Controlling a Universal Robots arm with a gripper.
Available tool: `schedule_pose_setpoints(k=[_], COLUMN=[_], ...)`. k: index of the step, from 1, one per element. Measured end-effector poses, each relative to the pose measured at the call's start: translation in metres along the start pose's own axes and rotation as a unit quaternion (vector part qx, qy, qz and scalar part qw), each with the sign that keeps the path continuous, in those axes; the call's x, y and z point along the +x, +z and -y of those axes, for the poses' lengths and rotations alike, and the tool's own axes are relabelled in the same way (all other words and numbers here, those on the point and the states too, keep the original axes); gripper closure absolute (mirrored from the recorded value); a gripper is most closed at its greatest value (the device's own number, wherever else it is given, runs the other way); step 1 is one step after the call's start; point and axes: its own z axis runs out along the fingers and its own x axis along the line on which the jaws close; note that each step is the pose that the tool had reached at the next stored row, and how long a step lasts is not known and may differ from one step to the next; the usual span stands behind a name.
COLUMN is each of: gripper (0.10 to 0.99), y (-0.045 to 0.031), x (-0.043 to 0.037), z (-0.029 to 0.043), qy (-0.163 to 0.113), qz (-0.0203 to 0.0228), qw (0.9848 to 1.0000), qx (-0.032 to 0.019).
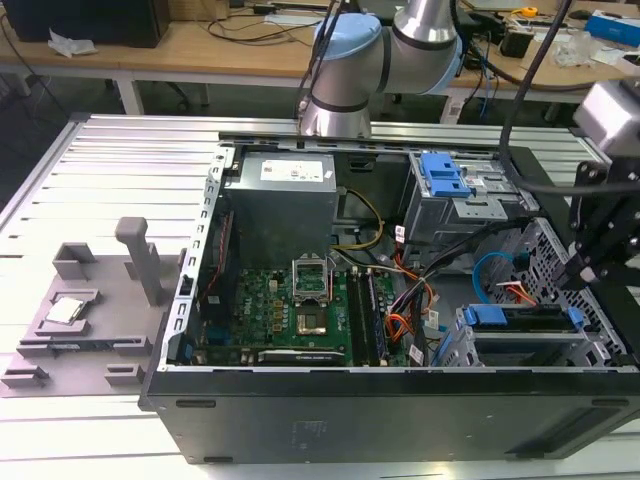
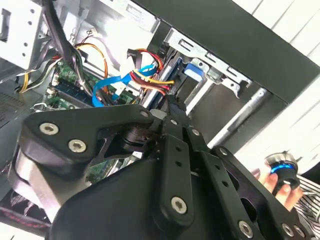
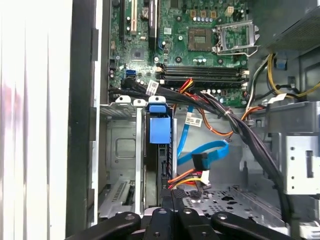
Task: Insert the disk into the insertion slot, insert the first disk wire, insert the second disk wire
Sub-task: 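Insert the first disk wire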
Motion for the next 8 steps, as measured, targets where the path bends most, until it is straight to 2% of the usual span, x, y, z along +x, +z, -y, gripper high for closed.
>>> schedule_pose_setpoints(k=[2,8], gripper=[0.98,0.98], y=[-0.004,-0.0042], x=[-0.0002,-0.0002], z=[-0.0002,-0.0003], qy=[0.0,0.0], qz=[-0.0001,0.0], qw=[1.0,1.0], qx=[0.0,0.0])
